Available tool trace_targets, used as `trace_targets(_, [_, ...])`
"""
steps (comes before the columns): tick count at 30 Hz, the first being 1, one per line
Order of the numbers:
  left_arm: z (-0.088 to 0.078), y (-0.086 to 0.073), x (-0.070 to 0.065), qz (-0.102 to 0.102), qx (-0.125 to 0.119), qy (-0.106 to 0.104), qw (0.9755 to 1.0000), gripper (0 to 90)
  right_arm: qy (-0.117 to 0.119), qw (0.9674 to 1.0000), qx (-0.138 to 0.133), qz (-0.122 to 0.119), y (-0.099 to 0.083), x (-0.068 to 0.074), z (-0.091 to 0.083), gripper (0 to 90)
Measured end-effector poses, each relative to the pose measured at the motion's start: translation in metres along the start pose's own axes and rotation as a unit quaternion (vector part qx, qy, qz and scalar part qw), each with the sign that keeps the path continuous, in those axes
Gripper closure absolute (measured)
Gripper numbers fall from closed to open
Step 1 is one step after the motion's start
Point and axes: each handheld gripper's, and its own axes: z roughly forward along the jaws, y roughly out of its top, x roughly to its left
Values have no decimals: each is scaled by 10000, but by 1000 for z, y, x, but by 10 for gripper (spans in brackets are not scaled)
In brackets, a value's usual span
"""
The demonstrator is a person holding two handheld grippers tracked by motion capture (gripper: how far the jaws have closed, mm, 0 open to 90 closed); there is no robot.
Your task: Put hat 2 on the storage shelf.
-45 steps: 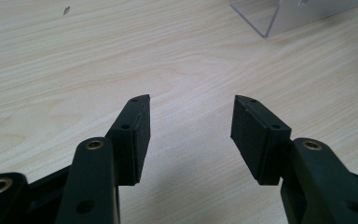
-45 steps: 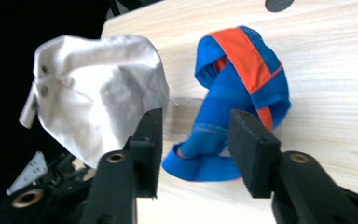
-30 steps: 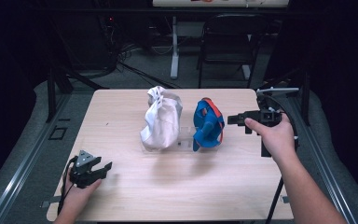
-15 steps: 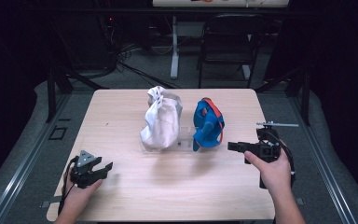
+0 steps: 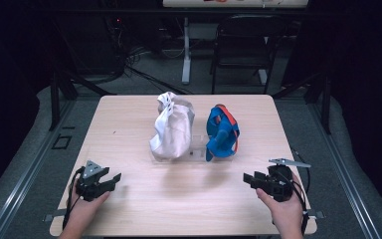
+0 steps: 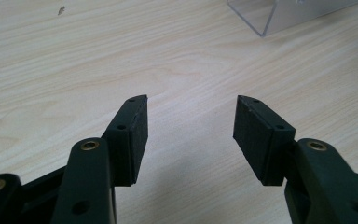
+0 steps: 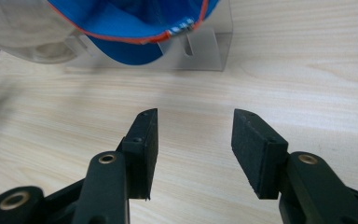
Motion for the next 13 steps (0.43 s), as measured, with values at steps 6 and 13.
trace_targets(6, [0,1,-1,31,-59,-25,10000,450,-217,9994,-248,-113,-21,-9,13,505])
trace_targets(13, [-2,4,-10,209,-259,-66,9994,446,-132,9985,-531,10,-31,-15,31,498])
